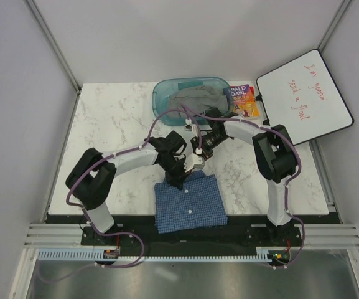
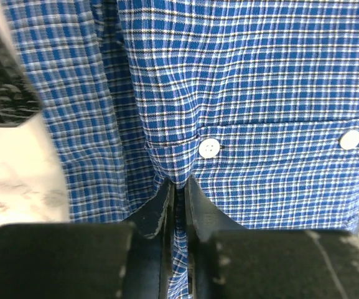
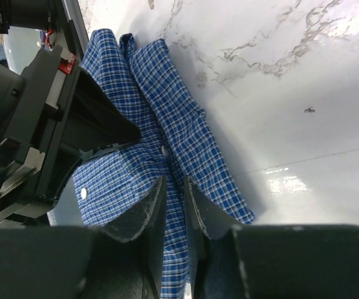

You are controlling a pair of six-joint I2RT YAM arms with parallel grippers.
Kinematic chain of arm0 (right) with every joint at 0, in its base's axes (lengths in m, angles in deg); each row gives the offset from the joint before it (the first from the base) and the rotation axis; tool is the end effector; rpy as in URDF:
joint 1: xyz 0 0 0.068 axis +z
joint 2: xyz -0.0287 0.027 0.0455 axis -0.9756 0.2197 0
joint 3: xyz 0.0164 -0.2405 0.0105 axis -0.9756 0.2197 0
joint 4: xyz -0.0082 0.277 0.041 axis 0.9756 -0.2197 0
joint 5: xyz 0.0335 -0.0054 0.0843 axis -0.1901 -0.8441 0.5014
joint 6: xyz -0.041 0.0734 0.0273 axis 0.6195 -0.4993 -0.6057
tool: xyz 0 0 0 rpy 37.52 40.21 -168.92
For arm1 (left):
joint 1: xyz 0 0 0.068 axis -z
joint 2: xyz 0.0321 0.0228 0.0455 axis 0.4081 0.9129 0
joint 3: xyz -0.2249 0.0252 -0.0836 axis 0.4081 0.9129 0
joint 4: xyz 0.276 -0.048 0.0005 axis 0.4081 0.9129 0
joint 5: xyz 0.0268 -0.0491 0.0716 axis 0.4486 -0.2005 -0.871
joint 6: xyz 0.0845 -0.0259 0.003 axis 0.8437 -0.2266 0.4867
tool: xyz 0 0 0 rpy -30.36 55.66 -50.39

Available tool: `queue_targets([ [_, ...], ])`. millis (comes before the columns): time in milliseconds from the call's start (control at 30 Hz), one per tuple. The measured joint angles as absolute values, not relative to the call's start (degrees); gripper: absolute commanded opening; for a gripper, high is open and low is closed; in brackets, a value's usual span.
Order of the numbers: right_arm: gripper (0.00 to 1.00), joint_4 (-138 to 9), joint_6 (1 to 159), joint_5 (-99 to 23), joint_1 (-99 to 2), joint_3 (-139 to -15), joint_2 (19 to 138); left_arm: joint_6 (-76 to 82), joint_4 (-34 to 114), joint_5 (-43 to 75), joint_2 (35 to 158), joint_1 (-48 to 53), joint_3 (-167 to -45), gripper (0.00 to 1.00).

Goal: Fold and stack the long sleeve shirts
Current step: Fold the shirt

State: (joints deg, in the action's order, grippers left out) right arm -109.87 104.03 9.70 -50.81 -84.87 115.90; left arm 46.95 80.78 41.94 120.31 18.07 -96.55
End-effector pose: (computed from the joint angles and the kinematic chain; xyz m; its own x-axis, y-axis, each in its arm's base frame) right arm 0.3292 0.2364 0.0962 -0.7339 -0.5554 -0.3911 -0.6157 0.3008 0.7283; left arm 0.2234 -0.2615 0.0984 -0.2509 0.8250 -0.5065 0.9432 0.0905 -0.3198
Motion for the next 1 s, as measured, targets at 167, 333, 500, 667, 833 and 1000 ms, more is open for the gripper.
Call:
queue_targets([
  [167, 0.23, -109.89, 104.03, 10.62, -50.59, -84.98, 116.25, 48.74, 78.79, 38.42, 119.89, 18.18, -96.77, 0.03],
  [333, 0.21, -110.02, 104.51, 10.9, -49.74, -87.97, 120.27, 52.07, 78.38, 36.32, 119.61, 18.18, -98.21, 0.03],
  [500, 0.2, -109.67, 105.39, 9.85, -48.97, -91.14, 124.92, 53.64, 78.36, 34.86, 118.82, 18.18, -98.23, 0.02],
  [667, 0.19, -110.13, 106.07, 9.26, -48.54, -91.67, 127.48, 54.93, 78.14, 33.07, 117.77, 18.15, -98.76, 0.02],
  [833, 0.18, -110.44, 106.48, 9.02, -48.54, -92.43, 127.7, 56.02, 77.72, 31.64, 117.99, 17.7, -100.59, 0.02],
  [1000, 0.19, -110.5, 106.85, 8.43, -48.54, -92.93, 127.72, 56.74, 75.47, 30.33, 118.97, 16.38, -101.45, 0.02],
])
